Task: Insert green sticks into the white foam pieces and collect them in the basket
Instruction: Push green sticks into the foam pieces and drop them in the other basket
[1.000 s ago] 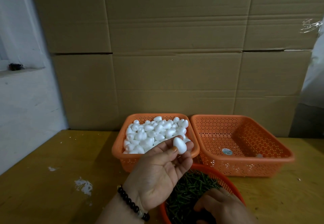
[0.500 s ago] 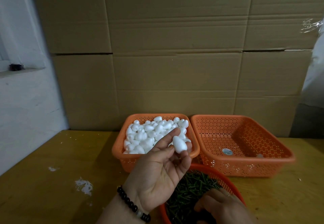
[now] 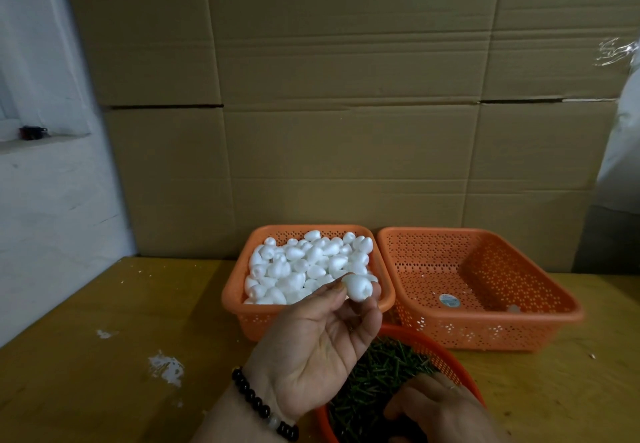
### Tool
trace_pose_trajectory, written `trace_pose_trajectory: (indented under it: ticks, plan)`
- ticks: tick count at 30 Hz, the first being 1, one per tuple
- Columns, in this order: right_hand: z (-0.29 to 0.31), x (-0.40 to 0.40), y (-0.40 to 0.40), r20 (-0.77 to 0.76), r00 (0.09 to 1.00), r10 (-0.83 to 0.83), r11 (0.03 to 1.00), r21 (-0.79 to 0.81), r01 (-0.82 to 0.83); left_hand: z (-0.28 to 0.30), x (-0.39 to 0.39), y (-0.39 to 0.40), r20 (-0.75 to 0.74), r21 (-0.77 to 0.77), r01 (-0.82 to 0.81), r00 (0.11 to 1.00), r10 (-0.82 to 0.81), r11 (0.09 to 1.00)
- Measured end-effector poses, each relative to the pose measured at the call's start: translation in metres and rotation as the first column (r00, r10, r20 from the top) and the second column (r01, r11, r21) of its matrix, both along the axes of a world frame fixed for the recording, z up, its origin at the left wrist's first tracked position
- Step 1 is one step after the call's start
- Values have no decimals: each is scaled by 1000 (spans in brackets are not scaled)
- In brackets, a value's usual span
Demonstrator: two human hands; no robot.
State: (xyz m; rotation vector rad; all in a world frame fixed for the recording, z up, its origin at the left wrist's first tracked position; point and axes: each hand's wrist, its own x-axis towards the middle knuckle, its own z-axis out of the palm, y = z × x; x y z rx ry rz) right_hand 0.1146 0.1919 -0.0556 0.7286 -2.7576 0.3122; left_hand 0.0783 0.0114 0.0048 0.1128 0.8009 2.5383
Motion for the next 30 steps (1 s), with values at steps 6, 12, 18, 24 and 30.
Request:
trace_pose_trajectory:
  ticks: [6, 12, 18, 24, 30]
  plan:
    - [3, 0, 5, -98, 995, -31, 998, 47, 36, 2, 1, 1, 44, 17, 0, 999, 0, 1000]
    - [7, 3, 7, -137, 990, -44, 995, 78, 55, 0, -2, 1, 105, 40, -32, 994, 28, 999]
    - [9, 4, 4, -126, 992, -29, 997, 68, 38, 0, -4, 1, 150, 79, -33, 988, 20, 996]
    - [11, 6, -2, -36, 999, -34, 999, 4, 34, -1, -3, 0, 166, 87, -23, 986, 8, 996]
    - [-4, -1, 9, 77, 995, 56, 975, -218, -38, -3, -5, 0, 188, 75, -21, 982, 6, 997]
